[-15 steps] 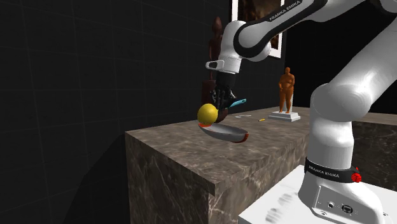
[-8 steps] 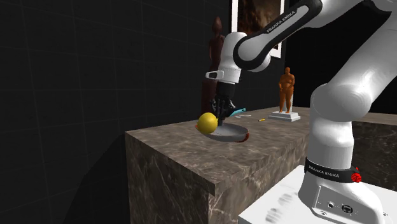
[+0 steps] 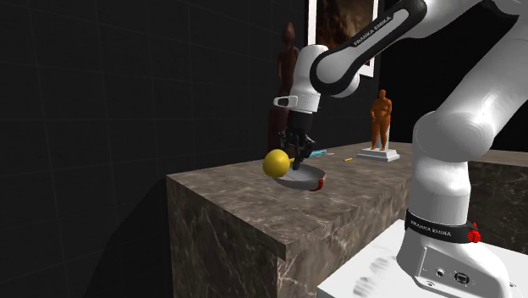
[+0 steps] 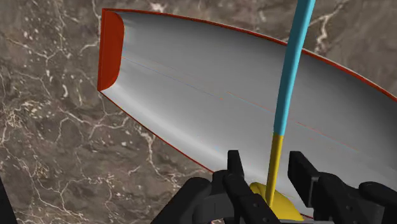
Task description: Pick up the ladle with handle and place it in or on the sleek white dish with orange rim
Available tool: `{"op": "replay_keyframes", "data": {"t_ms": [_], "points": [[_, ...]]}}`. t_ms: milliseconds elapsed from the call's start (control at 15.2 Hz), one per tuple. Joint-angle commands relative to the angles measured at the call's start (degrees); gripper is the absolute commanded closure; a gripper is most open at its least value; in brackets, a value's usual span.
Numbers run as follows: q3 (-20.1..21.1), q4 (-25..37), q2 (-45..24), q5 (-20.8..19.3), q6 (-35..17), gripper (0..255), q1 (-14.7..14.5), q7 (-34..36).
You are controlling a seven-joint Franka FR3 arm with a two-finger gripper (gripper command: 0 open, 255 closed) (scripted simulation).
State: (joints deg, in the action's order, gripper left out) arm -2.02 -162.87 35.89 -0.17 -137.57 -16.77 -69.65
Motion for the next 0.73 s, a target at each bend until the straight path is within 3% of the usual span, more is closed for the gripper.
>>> {"op": "replay_keyframes", "data": {"t_ms": [0, 264, 528, 660], "points": [[0.0, 0.0, 0.0, 0.0, 0.0, 0, 0.0, 0.0], [0.0, 0.0, 0.0, 0.0, 0.0, 0, 0.0, 0.0], [0.1, 3.7, 6.2, -0.1, 9.9, 0, 0.2, 0.1], [0.1, 3.7, 6.2, -0.1, 9.9, 0, 0.2, 0.1]]}}
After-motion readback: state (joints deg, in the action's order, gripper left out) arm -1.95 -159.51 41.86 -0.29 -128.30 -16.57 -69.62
